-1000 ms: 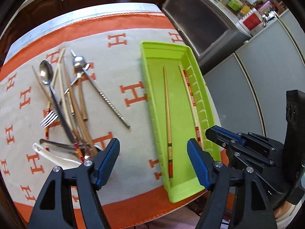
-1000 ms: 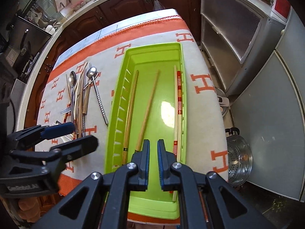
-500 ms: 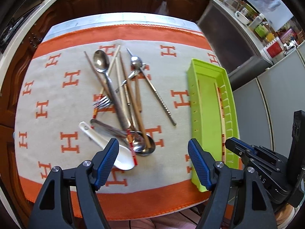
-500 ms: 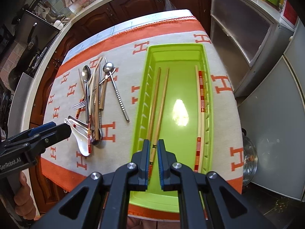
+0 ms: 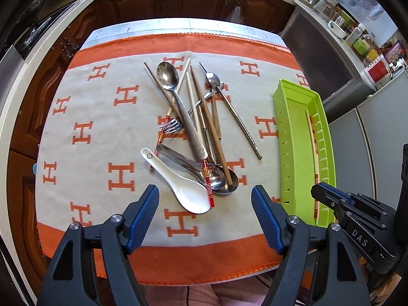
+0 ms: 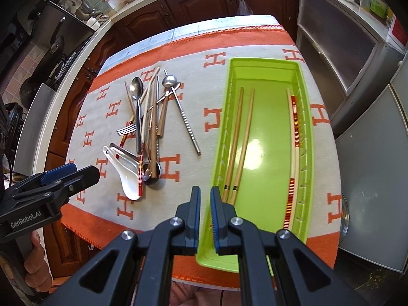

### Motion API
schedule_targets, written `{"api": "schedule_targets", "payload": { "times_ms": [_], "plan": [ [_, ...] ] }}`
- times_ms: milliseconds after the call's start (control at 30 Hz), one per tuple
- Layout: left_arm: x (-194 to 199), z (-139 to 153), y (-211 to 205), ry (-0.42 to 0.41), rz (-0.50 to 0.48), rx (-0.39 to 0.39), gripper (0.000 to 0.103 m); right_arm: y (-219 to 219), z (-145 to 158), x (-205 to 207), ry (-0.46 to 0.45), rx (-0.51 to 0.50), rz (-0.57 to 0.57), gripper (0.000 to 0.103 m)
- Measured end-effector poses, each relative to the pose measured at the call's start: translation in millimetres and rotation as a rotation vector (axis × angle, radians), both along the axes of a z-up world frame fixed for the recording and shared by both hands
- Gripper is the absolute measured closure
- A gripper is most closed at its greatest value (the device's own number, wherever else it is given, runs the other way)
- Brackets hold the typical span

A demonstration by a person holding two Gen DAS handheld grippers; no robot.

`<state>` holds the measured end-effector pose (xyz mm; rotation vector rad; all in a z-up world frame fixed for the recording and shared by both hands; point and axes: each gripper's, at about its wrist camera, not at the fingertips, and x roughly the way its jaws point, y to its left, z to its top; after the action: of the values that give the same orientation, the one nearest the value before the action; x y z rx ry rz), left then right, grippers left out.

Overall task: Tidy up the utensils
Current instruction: 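Grasp a wooden chopstick with the left gripper while the right grasps another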

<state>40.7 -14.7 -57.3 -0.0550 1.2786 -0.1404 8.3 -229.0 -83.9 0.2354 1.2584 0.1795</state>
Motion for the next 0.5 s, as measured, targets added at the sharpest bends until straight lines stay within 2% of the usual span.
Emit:
{"api": "schedule_targets", "payload": {
  "times_ms": [500],
  "plan": [
    [-3,-4,30,-0.004,0.051,0.001,0.030,25,-1,3,0.007,0.001,0.042,0.095]
  ]
}}
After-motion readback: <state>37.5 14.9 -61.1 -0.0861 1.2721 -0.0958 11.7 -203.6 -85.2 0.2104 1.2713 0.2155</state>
